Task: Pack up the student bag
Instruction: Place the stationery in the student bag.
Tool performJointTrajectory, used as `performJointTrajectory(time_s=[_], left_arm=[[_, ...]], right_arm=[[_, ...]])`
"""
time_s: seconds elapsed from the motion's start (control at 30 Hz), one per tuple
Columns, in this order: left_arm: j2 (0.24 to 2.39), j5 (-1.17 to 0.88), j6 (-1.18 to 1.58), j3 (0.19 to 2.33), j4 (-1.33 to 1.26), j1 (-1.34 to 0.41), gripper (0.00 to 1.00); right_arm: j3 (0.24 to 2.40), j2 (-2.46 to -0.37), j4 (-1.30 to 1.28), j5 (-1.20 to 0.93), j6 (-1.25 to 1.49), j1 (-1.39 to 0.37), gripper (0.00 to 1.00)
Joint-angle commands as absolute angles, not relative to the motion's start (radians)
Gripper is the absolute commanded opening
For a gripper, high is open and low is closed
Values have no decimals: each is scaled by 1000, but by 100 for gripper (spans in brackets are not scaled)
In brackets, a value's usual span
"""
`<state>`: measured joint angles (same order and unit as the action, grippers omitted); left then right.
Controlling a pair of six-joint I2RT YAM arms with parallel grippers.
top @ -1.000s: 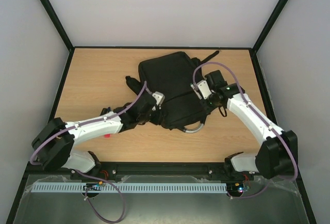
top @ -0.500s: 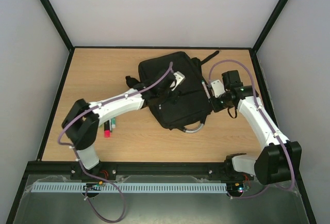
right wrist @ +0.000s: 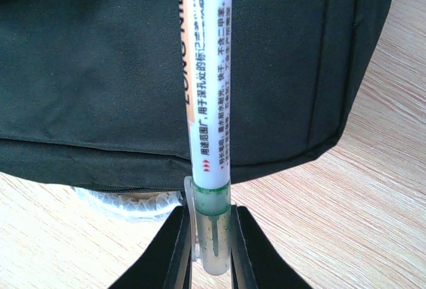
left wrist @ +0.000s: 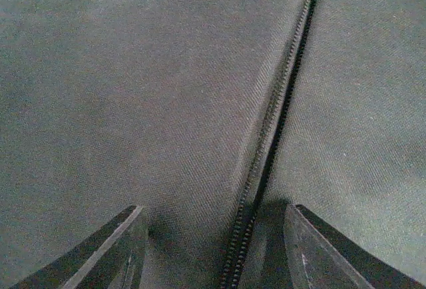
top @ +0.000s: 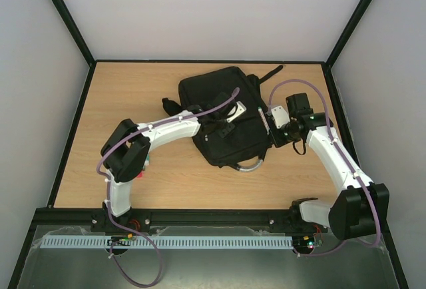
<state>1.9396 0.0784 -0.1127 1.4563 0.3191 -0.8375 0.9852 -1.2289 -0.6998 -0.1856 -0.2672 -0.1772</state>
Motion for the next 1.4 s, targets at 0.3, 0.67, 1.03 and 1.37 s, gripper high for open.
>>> performJointTrajectory(time_s=[0.3, 0.67, 1.03, 1.37], left_arm=[[1893, 254, -117, 1441, 243, -841, 6], [1702, 300, -114, 1276, 43, -875, 2], [1686, 313, -105, 1226, 6, -914, 2], [1677, 308, -105, 1192, -4, -954, 3]], right_arm=[[1046, -1330, -879, -386, -319, -175, 1], [1097, -1449, -978, -492, -350, -203, 1], [1182, -1623, -1045, -580, -349, -278, 1], [1315, -1763, -992, -672, -237, -283, 1]])
